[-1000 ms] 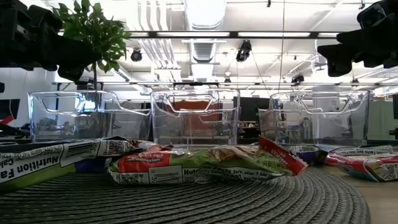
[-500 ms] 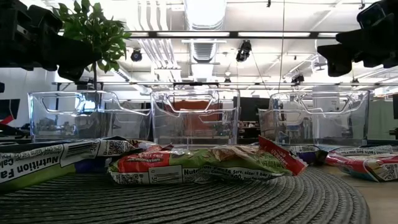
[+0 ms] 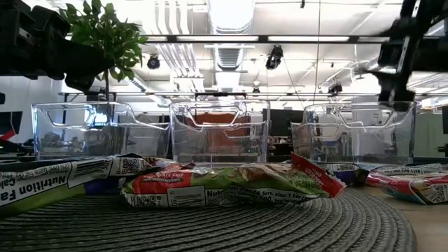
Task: Pick and place Granola Bars by type
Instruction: Put the blue granola bar into the right transparent bin, then put the yellow granola bar into the left transparent bin
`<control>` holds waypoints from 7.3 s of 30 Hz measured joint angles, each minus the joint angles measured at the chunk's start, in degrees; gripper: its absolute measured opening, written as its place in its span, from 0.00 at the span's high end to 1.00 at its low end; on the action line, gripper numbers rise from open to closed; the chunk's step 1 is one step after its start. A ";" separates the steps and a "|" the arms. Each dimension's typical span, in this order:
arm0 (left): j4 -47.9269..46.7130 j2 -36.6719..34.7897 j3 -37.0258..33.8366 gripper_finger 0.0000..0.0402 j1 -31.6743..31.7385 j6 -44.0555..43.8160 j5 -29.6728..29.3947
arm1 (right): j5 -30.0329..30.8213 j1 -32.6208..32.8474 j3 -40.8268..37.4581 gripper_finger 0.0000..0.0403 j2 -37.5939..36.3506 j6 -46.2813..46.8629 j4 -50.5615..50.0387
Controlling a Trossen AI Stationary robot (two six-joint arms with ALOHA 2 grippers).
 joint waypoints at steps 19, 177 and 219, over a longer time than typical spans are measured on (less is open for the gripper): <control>0.00 0.00 0.00 0.61 0.00 0.00 0.00 | -2.71 1.61 20.94 0.52 21.80 -2.73 8.60; 7.92 0.05 -0.02 0.61 -0.01 -31.84 -1.71 | 23.68 14.67 61.81 0.34 69.27 7.64 -64.98; 7.19 17.53 21.69 0.61 -0.98 -55.82 -7.34 | 23.57 14.65 61.37 0.34 69.28 4.84 -63.58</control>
